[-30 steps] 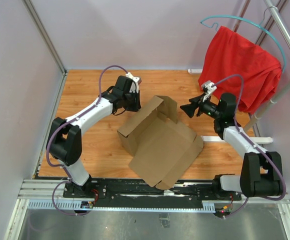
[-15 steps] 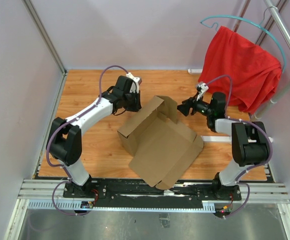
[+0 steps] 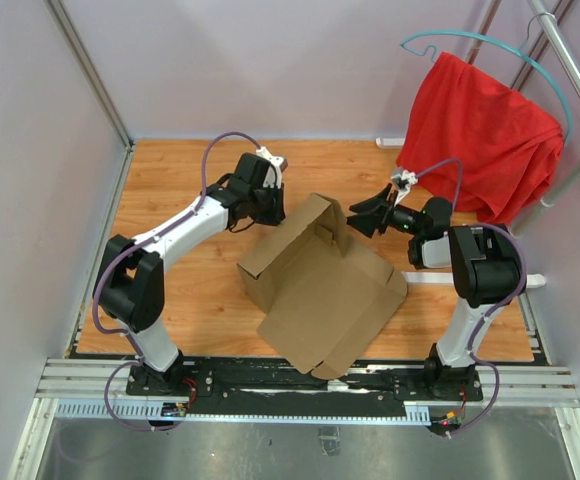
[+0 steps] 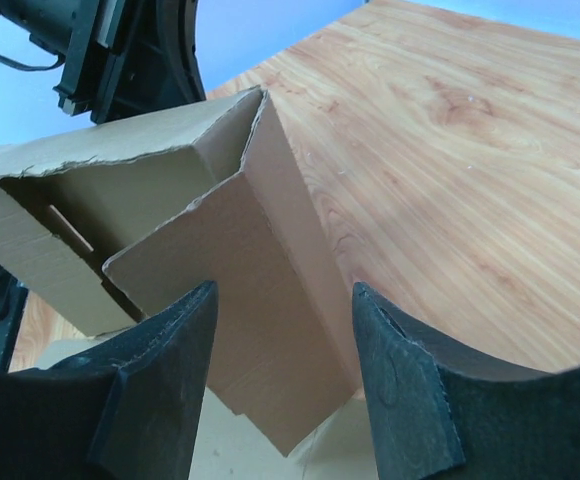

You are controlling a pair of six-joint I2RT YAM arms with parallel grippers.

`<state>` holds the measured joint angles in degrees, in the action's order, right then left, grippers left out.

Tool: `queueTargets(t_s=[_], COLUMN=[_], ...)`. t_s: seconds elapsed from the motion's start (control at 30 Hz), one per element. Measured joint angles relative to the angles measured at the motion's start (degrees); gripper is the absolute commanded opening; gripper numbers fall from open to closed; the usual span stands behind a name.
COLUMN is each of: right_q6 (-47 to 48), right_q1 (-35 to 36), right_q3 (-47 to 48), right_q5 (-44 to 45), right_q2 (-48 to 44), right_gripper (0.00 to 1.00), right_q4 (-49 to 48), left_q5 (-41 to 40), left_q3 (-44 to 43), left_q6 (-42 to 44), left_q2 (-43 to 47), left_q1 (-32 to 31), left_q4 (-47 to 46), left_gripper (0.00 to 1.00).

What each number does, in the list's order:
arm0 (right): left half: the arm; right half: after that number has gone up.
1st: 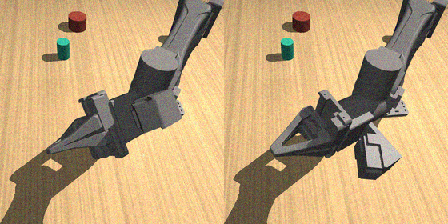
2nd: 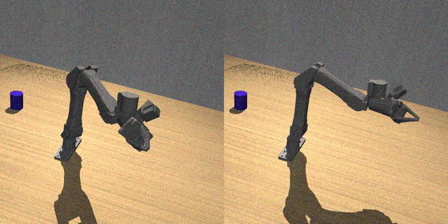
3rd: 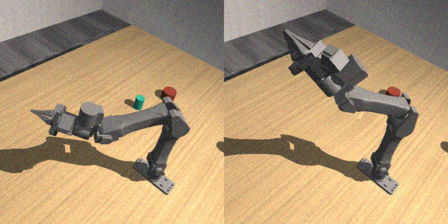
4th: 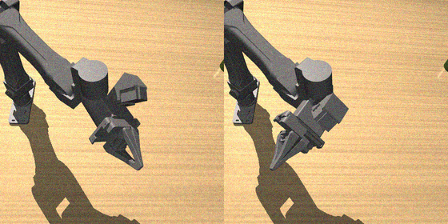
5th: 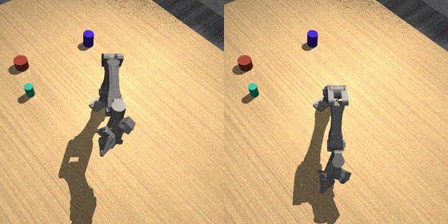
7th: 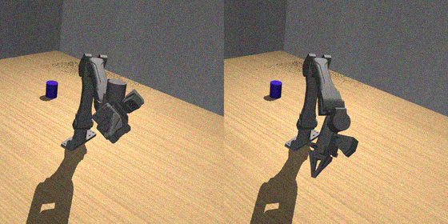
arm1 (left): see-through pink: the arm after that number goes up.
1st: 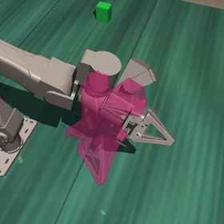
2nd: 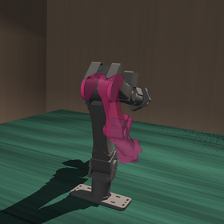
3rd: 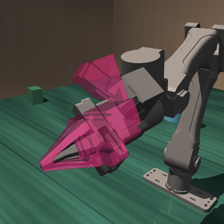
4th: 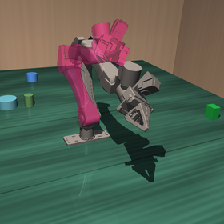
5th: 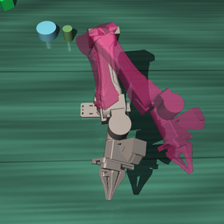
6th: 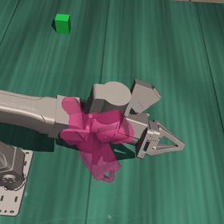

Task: Fold the paper box

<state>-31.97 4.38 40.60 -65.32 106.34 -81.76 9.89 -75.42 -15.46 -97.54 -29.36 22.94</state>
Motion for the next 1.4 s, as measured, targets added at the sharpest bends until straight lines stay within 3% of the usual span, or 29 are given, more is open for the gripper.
queueTargets(t_s=[0.2,0.5,0.63,1.07,1.4], right_q6=[2.60,17.16,19.87,24.13,29.00], right_q1=[1.22,7.15,8.02,12.48,14.27], right_q3=[-1.33,-0.22,0.92,3.10,3.41], right_q5=[-1.01,0.07,1.16,6.84,12.26], right_q2=[-1.07,-4.20,-4.11,-2.84,-3.61], right_gripper=[0.57,0.57,0.55,0.37,0.13], right_q4=[2.86,19.67,22.88,24.09,27.67], left_q5=[-0.96,-1.05,-1.03,-1.03,-1.31], left_q3=[0.00,0.00,0.00,0.00,-0.09], left_q6=[0.00,0.02,0.02,0.28,0.48], left_q2=[0.48,0.96,0.96,0.90,0.72], left_q1=[-0.35,-0.50,-0.87,-2.43,-2.67], left_q4=[0.52,0.81,0.83,1.25,1.44], left_gripper=[0.07,0.07,0.07,0.07,0.07])
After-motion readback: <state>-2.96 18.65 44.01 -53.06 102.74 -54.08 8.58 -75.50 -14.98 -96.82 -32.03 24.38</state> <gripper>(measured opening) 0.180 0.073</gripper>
